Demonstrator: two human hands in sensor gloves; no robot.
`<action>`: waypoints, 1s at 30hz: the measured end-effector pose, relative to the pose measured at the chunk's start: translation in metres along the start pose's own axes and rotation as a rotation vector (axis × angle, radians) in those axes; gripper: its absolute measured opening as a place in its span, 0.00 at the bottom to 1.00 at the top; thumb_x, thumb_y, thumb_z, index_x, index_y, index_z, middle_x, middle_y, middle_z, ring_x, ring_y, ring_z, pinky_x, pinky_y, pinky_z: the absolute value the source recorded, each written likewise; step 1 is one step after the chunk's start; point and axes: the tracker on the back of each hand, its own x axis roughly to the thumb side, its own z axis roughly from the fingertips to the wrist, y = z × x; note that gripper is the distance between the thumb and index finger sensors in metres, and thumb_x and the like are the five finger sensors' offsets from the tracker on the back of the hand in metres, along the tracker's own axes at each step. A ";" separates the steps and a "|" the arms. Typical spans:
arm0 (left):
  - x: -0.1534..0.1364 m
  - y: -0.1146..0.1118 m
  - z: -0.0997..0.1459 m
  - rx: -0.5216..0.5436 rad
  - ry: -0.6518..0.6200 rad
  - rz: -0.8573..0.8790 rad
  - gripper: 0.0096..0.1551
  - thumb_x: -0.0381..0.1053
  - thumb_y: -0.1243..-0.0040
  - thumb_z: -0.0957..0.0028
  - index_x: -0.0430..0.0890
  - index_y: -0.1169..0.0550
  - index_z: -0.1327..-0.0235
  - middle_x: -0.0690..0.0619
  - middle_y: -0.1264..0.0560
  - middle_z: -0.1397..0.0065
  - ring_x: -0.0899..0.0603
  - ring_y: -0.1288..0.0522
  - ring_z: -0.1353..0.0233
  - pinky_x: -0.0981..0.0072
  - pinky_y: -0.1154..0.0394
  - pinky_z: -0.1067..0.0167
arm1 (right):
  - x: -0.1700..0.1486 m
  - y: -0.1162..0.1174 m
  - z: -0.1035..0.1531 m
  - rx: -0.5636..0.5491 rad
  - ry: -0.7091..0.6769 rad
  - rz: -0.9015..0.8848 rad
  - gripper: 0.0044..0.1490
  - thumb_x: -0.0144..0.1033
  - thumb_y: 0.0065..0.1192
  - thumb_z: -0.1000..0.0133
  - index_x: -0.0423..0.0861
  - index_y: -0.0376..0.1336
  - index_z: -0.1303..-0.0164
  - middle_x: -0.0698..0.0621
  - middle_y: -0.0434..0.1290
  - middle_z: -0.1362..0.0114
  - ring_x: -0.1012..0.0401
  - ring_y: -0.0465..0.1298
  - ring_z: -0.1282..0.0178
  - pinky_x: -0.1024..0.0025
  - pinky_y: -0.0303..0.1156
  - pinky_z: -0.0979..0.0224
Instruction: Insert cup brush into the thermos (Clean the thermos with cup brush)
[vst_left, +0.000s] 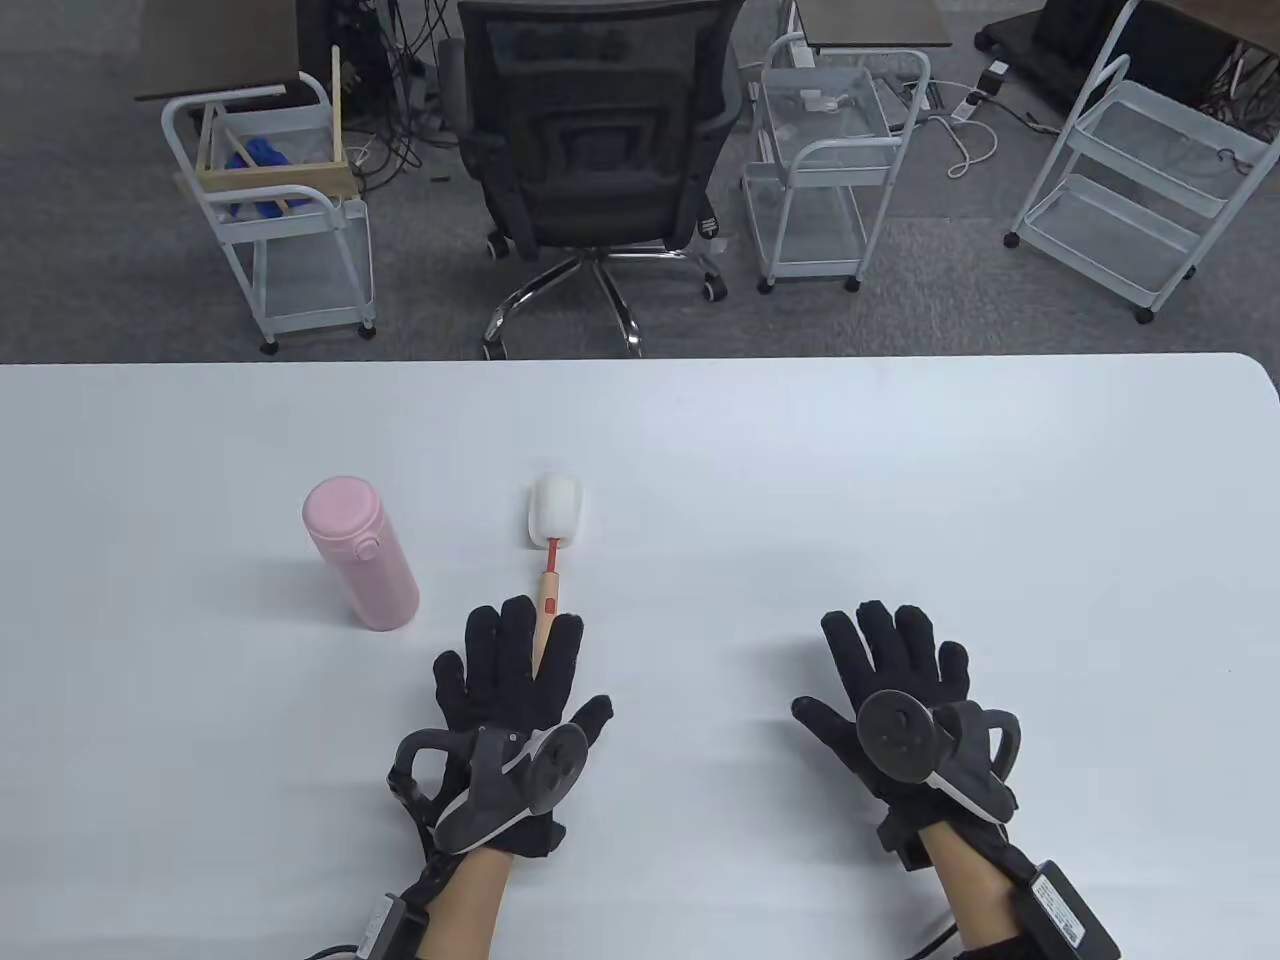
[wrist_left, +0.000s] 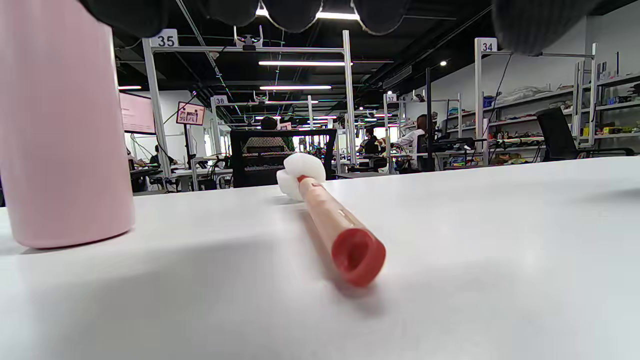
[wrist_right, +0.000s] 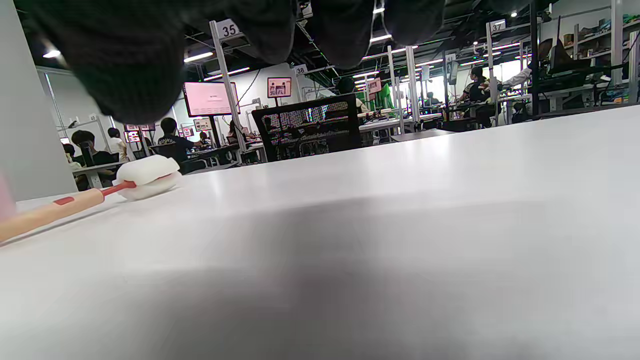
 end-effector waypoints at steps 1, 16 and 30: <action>0.000 0.001 0.000 -0.003 0.002 0.003 0.48 0.73 0.53 0.32 0.52 0.50 0.08 0.35 0.55 0.07 0.22 0.55 0.12 0.17 0.45 0.30 | 0.000 0.000 0.000 0.000 -0.001 -0.003 0.55 0.70 0.59 0.43 0.54 0.45 0.11 0.40 0.48 0.09 0.34 0.47 0.10 0.25 0.47 0.23; -0.015 0.004 0.001 0.044 0.073 0.106 0.48 0.72 0.52 0.32 0.49 0.49 0.08 0.33 0.53 0.08 0.22 0.53 0.13 0.17 0.44 0.30 | -0.002 0.001 0.001 -0.029 -0.019 -0.025 0.55 0.69 0.60 0.43 0.53 0.47 0.12 0.39 0.51 0.10 0.33 0.51 0.11 0.25 0.48 0.23; -0.074 0.005 0.008 0.202 0.366 0.441 0.55 0.69 0.49 0.32 0.31 0.52 0.15 0.28 0.48 0.15 0.20 0.45 0.17 0.22 0.38 0.31 | -0.008 -0.003 0.002 -0.068 -0.005 -0.058 0.55 0.67 0.61 0.43 0.49 0.48 0.12 0.38 0.56 0.13 0.32 0.56 0.15 0.25 0.50 0.23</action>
